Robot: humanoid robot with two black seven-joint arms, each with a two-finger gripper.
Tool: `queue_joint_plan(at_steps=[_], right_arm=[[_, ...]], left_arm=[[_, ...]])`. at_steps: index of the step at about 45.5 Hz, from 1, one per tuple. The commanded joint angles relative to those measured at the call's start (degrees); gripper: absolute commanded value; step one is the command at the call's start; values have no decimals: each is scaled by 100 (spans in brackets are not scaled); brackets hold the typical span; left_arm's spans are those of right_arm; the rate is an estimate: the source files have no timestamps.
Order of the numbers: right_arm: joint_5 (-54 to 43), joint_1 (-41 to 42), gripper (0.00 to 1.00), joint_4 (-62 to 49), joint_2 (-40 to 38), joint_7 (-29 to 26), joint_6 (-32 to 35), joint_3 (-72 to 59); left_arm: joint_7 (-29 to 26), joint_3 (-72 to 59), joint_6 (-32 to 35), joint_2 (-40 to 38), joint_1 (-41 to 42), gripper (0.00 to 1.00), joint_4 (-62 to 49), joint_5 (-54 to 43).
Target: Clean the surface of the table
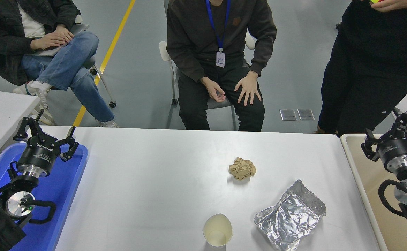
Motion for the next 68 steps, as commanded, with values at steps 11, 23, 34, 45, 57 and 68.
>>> queue_joint_plan(at_steps=[11,23,34,45,57,68], right_arm=[[0,45,99,0,1,0,-14,0],[70,62,99,0,1,0,-5,0],[440,62,99,0,1,0,21,-53],[440,62,99,0,-8,0,4,-70],[448,62,99,0,-8,0,4,-88],[448,62,99,0,-8,0,12,-88]], left_arm=[[0,-9,0,-1,0,100,0,0],[0,-9,0,-1,0,100,0,0],[0,-9,0,-1,0,100,0,0],[0,-9,0,-1,0,100,0,0],[0,-9,0,-1,0,100,0,0],[0,-9,0,-1,0,100,0,0]])
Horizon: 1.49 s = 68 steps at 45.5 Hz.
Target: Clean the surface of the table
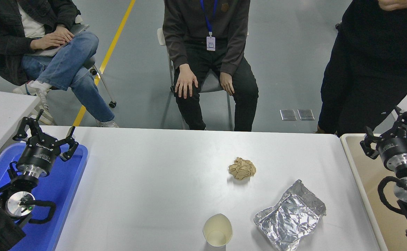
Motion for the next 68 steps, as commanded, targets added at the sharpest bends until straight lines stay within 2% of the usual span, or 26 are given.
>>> queue_joint_plan(at_steps=[1,14,22,32,41,49,55,68], right_arm=[[9,1,99,0,-9,0,17,-15],[0,-60,99,9,-370,0,44,-94],[9,71,99,35,-817,0,35,-866],[-97,1011,99,141,-1617,0,386,-3396],[-202,2628,99,255,-2400,0,791,-5691],[-1246,3850,99,299,-2558,9,1282,-6685],[-2284,4413,99,703,-2558,9,1853,-6730],[-3840,5634,99,1924,-2321,0,3181,-6756]], left_arm=[[0,9,0,-3,0,100,0,0],[0,0,0,-3,0,100,0,0],[0,0,0,-3,0,100,0,0],[0,0,0,-3,0,100,0,0],[0,0,0,-3,0,100,0,0],[9,0,0,6,0,100,0,0],[0,0,0,-3,0,100,0,0],[0,0,0,-3,0,100,0,0]])
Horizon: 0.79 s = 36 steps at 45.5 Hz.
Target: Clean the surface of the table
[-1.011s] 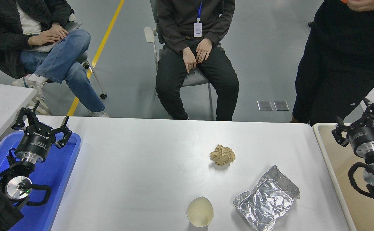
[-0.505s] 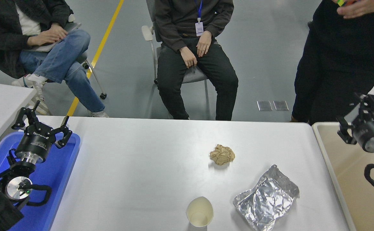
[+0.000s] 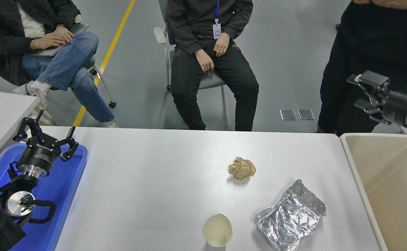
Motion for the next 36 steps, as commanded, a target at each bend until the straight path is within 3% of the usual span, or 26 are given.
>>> queue_joint_plan(at_steps=[1,7,18,36], right_arm=[[-1442,1156,99,1018,176,-8,1068,-259],[-2555,1376,99,1720,606,-8,1437,-302],[-3973,1482,99,1977,1767,-8,1429,-1260],[-4150,1675,99,1907,3120,-8,1403,-2271]], left_arm=[[0,-1,0,-1,0,100,0,0],[0,-1,0,-1,0,100,0,0],[0,-1,0,7,0,100,0,0],[0,-1,0,-1,0,100,0,0]])
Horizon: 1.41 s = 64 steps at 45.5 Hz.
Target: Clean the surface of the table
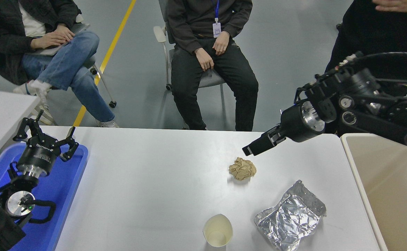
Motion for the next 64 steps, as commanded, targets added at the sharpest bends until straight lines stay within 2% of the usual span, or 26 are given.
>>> queue_joint_plan(at_steps=[1,21,33,55,64], right_arm=[[-244,74,99,37,839,0,16,-694],[-191,-690,99,-261,1297,-79,-28,-606],[-173,-1174,99,-481,1323,-87,-757,-597],[-287,-1710,98,-806,1323,-61,-1100,-544],[-525,-1965,90,-833,1297,-52,-1127,-360]], left_arm=[[0,7,0,0,0,100,0,0],[0,-1,0,0,0,100,0,0],[0,-1,0,0,0,100,0,0],[0,-1,0,0,0,100,0,0],[0,-1,0,0,0,100,0,0]])
